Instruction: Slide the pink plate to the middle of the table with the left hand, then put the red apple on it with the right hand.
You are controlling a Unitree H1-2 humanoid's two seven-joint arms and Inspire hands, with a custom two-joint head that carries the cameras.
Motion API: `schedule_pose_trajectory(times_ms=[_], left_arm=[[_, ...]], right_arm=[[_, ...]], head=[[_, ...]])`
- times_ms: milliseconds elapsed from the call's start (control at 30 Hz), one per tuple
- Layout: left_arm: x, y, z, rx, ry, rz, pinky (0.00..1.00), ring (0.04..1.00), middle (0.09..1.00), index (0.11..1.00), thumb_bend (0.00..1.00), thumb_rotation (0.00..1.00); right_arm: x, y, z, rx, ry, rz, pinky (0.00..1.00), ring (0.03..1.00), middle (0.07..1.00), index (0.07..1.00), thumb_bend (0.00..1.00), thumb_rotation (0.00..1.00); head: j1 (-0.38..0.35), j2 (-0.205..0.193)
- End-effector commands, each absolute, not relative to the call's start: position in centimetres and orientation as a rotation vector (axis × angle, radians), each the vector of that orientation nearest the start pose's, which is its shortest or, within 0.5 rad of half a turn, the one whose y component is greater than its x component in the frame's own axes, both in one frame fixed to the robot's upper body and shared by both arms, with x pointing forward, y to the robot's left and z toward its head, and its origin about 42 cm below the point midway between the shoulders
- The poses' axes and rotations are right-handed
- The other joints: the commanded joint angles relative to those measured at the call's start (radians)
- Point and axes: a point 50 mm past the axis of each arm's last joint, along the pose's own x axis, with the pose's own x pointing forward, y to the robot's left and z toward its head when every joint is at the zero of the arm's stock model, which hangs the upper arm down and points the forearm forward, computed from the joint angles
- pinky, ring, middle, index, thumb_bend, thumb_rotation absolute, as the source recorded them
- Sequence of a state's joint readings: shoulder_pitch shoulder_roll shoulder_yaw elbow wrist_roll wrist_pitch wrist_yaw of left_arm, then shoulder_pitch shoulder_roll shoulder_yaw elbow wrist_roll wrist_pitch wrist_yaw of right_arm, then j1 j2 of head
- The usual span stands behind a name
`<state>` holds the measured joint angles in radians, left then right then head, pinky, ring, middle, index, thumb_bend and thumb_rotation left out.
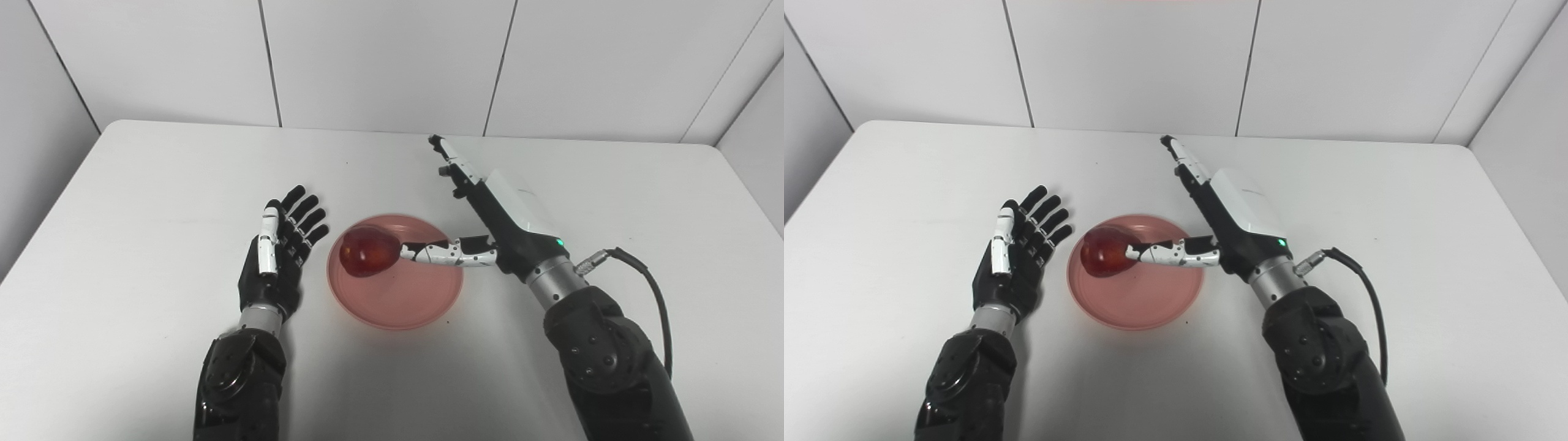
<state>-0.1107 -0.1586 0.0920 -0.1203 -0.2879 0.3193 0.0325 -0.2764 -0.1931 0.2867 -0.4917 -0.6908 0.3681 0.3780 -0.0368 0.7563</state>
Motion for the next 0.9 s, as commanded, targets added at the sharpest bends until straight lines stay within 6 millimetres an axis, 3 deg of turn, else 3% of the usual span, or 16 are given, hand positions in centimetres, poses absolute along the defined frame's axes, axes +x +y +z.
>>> schedule_pose_trajectory(times_ms=[0, 100, 167, 267, 333, 500, 567, 867], left_arm=[[31.7, 16.8, 14.7, -0.461, 0.051, -0.011, 0.82, 0.837, 0.838, 0.819, 0.35, 1.00], [31.7, 16.9, 14.7, -0.463, 0.054, -0.009, 0.82, 0.837, 0.838, 0.817, 0.35, 1.00], [31.7, 17.0, 14.6, -0.462, 0.055, -0.012, 0.82, 0.838, 0.840, 0.817, 0.35, 1.00], [31.7, 17.1, 14.6, -0.458, 0.056, -0.017, 0.83, 0.841, 0.845, 0.823, 0.35, 1.00], [31.7, 17.2, 14.6, -0.457, 0.056, -0.016, 0.83, 0.840, 0.845, 0.822, 0.35, 1.00], [31.8, 17.4, 14.5, -0.457, 0.054, -0.014, 0.82, 0.835, 0.838, 0.816, 0.35, 1.00], [31.8, 17.5, 14.6, -0.454, 0.051, -0.016, 0.83, 0.835, 0.839, 0.819, 0.35, 1.00], [31.7, 17.9, 14.6, -0.438, 0.038, -0.026, 0.84, 0.847, 0.852, 0.833, 0.37, 1.00]], right_arm=[[30.7, -17.2, 28.0, -0.831, -0.395, 0.263, 0.75, 0.875, 0.954, 0.977, 1.00, 0.63], [30.6, -18.3, 28.1, -0.778, -0.402, 0.204, 0.71, 0.850, 0.933, 0.956, 1.00, 0.66], [30.6, -19.2, 27.6, -0.751, -0.408, 0.147, 0.69, 0.834, 0.900, 0.939, 1.00, 0.74], [30.7, -20.6, 26.7, -0.719, -0.396, 0.063, 0.69, 0.819, 0.872, 0.931, 0.91, 0.92], [30.7, -21.2, 26.2, -0.702, -0.388, 0.026, 0.72, 0.823, 0.873, 0.930, 0.83, 0.98], [30.6, -22.6, 24.3, -0.614, -0.338, -0.020, 0.79, 0.833, 0.864, 0.928, 0.72, 1.00], [30.5, -22.9, 23.2, -0.550, -0.306, -0.033, 0.79, 0.840, 0.871, 0.921, 0.63, 1.00], [30.3, -23.2, 18.9, -0.364, -0.218, -0.042, 0.78, 0.844, 0.895, 0.904, 0.44, 1.00]], head=[[-0.002, 0.000], [-0.005, -0.002], [-0.007, -0.003], [-0.012, -0.006], [-0.015, -0.008], [-0.020, -0.010], [-0.022, -0.012], [-0.016, -0.015]])
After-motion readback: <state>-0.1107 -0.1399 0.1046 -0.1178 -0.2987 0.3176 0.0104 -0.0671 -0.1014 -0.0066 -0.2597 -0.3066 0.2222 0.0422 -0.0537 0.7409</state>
